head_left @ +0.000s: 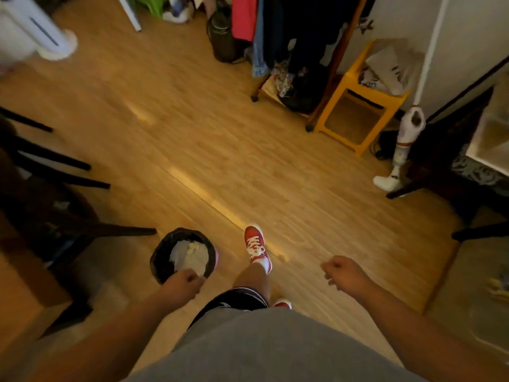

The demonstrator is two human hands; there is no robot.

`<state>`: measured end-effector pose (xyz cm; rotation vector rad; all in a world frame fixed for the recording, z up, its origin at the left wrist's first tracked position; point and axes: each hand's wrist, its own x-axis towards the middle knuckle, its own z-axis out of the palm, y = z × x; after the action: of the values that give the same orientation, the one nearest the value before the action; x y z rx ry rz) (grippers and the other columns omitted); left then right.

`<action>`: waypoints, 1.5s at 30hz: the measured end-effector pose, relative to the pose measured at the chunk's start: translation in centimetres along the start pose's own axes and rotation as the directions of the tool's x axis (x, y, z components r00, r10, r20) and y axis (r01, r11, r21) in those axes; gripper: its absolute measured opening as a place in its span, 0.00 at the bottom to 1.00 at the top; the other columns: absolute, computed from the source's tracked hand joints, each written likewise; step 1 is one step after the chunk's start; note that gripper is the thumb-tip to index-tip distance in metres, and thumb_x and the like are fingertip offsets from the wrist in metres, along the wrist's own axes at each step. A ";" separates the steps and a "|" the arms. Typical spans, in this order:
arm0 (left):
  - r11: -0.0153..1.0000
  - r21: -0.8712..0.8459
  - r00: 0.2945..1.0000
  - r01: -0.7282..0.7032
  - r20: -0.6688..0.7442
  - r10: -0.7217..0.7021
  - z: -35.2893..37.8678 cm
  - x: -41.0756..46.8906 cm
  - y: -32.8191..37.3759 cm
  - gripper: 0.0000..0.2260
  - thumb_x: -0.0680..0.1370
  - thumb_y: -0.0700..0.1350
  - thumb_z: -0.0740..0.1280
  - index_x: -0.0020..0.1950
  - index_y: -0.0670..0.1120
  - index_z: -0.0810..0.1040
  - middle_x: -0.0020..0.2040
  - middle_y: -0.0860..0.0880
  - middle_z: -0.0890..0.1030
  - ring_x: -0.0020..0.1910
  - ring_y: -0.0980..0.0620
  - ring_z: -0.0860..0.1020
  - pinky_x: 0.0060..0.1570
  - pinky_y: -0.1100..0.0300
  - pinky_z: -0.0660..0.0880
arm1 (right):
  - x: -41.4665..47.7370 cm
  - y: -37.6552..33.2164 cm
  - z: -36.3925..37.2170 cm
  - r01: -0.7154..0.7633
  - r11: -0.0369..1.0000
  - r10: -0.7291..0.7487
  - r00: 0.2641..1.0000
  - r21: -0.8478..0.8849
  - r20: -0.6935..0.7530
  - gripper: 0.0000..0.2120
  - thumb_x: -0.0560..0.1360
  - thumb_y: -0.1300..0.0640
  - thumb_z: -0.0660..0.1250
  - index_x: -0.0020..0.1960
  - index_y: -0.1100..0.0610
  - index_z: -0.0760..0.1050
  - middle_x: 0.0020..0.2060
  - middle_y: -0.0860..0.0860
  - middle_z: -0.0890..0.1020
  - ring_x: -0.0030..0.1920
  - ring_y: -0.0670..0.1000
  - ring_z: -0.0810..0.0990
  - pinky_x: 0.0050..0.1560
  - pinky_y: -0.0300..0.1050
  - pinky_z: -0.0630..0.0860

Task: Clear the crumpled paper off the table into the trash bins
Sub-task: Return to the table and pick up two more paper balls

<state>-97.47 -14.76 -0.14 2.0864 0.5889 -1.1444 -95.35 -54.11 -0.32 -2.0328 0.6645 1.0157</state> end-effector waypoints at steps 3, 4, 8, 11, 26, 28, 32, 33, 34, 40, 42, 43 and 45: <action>0.994 -0.087 0.998 0.065 -0.018 -0.067 -2.0 2.5 0.2 0.16 0.79 0.50 0.64 0.46 0.36 0.75 0.40 0.41 0.78 0.37 0.47 0.75 0.38 0.56 0.70 | 4.4 -7.5 -1.4 0.059 0.997 -0.059 0.998 -0.046 0.002 0.14 0.77 0.53 0.66 0.35 0.60 0.73 0.37 0.62 0.80 0.36 0.57 0.79 0.40 0.47 0.72; 0.991 -0.105 0.996 0.081 -0.021 -0.084 -2.8 3.5 0.6 0.15 0.79 0.49 0.64 0.46 0.36 0.75 0.40 0.40 0.78 0.38 0.47 0.75 0.38 0.56 0.70 | 5.8 -9.9 -1.8 0.072 0.996 -0.072 0.997 -0.054 0.001 0.15 0.77 0.53 0.66 0.32 0.57 0.71 0.36 0.61 0.79 0.35 0.57 0.78 0.40 0.47 0.71; 0.976 -0.160 0.987 0.147 -0.038 -0.155 -6.8 6.6 2.8 0.12 0.80 0.46 0.63 0.52 0.37 0.78 0.47 0.37 0.82 0.46 0.39 0.80 0.48 0.48 0.77 | 9.8 -17.7 -3.8 0.103 0.987 -0.096 0.993 -0.120 0.068 0.14 0.77 0.53 0.66 0.35 0.55 0.73 0.37 0.58 0.80 0.35 0.56 0.78 0.39 0.45 0.69; 0.967 -0.200 0.984 0.156 -0.055 -0.170 -9.9 8.2 5.3 0.11 0.80 0.48 0.63 0.48 0.40 0.78 0.45 0.41 0.83 0.47 0.41 0.81 0.53 0.47 0.77 | 11.8 -21.9 -6.0 0.105 0.985 -0.092 0.992 -0.141 0.091 0.12 0.78 0.54 0.65 0.40 0.60 0.73 0.37 0.57 0.79 0.33 0.54 0.76 0.35 0.43 0.69; 0.837 -0.547 0.978 0.001 -0.175 -0.115 -25.2 19.1 23.5 0.11 0.79 0.52 0.63 0.49 0.46 0.79 0.46 0.47 0.84 0.45 0.49 0.82 0.41 0.56 0.77 | 25.6 -35.5 -17.5 -0.078 0.966 0.099 0.992 -0.248 0.074 0.11 0.78 0.58 0.65 0.39 0.61 0.69 0.31 0.58 0.73 0.25 0.52 0.67 0.27 0.40 0.59; 0.827 -0.563 0.969 0.011 -0.197 -0.147 -27.4 20.4 24.8 0.11 0.79 0.53 0.63 0.48 0.46 0.78 0.46 0.47 0.84 0.45 0.50 0.82 0.42 0.55 0.77 | 28.5 -39.0 -18.7 -0.077 0.954 0.106 0.991 -0.290 0.085 0.10 0.78 0.58 0.65 0.40 0.60 0.69 0.31 0.58 0.73 0.25 0.52 0.67 0.27 0.40 0.59; 0.801 -0.595 0.942 0.062 -0.230 -0.244 -30.4 21.3 25.3 0.11 0.79 0.53 0.63 0.48 0.47 0.78 0.45 0.48 0.83 0.44 0.51 0.82 0.42 0.55 0.78 | 33.3 -47.3 -19.4 0.029 0.900 0.048 0.985 -0.434 0.166 0.10 0.78 0.58 0.64 0.39 0.60 0.71 0.33 0.57 0.76 0.27 0.53 0.72 0.27 0.40 0.65; 0.792 -0.605 0.932 0.080 -0.237 -0.275 -30.8 21.1 25.0 0.11 0.79 0.53 0.63 0.47 0.47 0.78 0.45 0.48 0.83 0.44 0.50 0.82 0.42 0.55 0.78 | 34.2 -49.7 -19.3 0.059 0.889 0.030 0.982 -0.453 0.187 0.10 0.78 0.59 0.64 0.38 0.60 0.71 0.32 0.57 0.75 0.27 0.53 0.71 0.27 0.40 0.65; 0.779 -0.620 0.920 0.100 -0.240 -0.309 -31.0 20.9 24.6 0.11 0.79 0.53 0.63 0.47 0.47 0.78 0.44 0.47 0.83 0.43 0.50 0.82 0.42 0.55 0.78 | 35.0 -52.2 -18.9 0.096 0.873 0.005 0.979 -0.478 0.206 0.10 0.78 0.59 0.64 0.38 0.59 0.70 0.31 0.56 0.74 0.27 0.53 0.71 0.26 0.40 0.64; 0.608 -0.769 0.857 0.196 -0.168 -0.488 -30.5 20.8 21.1 0.11 0.78 0.48 0.66 0.42 0.42 0.78 0.35 0.45 0.81 0.33 0.50 0.79 0.37 0.56 0.76 | 38.7 -66.9 -12.6 0.330 0.749 -0.136 0.925 -0.575 0.354 0.09 0.78 0.56 0.64 0.41 0.58 0.76 0.36 0.55 0.80 0.32 0.51 0.77 0.30 0.40 0.69; 0.573 -0.786 0.840 0.232 -0.135 -0.525 -30.5 21.5 20.0 0.12 0.78 0.48 0.66 0.43 0.40 0.79 0.36 0.44 0.82 0.32 0.50 0.79 0.35 0.59 0.75 | 39.7 -71.2 -9.6 0.390 0.719 -0.161 0.899 -0.576 0.408 0.08 0.78 0.57 0.63 0.43 0.59 0.76 0.34 0.54 0.79 0.31 0.50 0.76 0.27 0.38 0.68; 0.542 -0.802 0.828 0.252 -0.111 -0.550 -30.6 22.1 19.5 0.12 0.78 0.48 0.65 0.44 0.40 0.79 0.39 0.42 0.83 0.34 0.49 0.79 0.37 0.58 0.75 | 40.1 -73.2 -7.9 0.423 0.696 -0.176 0.884 -0.580 0.433 0.08 0.78 0.57 0.63 0.42 0.59 0.76 0.34 0.53 0.79 0.31 0.49 0.76 0.26 0.37 0.68; 0.470 -0.840 0.806 0.272 -0.068 -0.588 -31.4 23.4 18.7 0.11 0.78 0.47 0.66 0.45 0.39 0.79 0.41 0.40 0.83 0.36 0.47 0.79 0.39 0.57 0.74 | 40.8 -77.1 -4.8 0.482 0.656 -0.206 0.855 -0.581 0.476 0.09 0.78 0.57 0.64 0.41 0.58 0.77 0.34 0.53 0.80 0.30 0.49 0.77 0.24 0.35 0.69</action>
<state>-55.86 -2.49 -1.61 1.3143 1.5821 -0.5168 -15.91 -17.87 -1.83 -2.3361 -0.3940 1.4931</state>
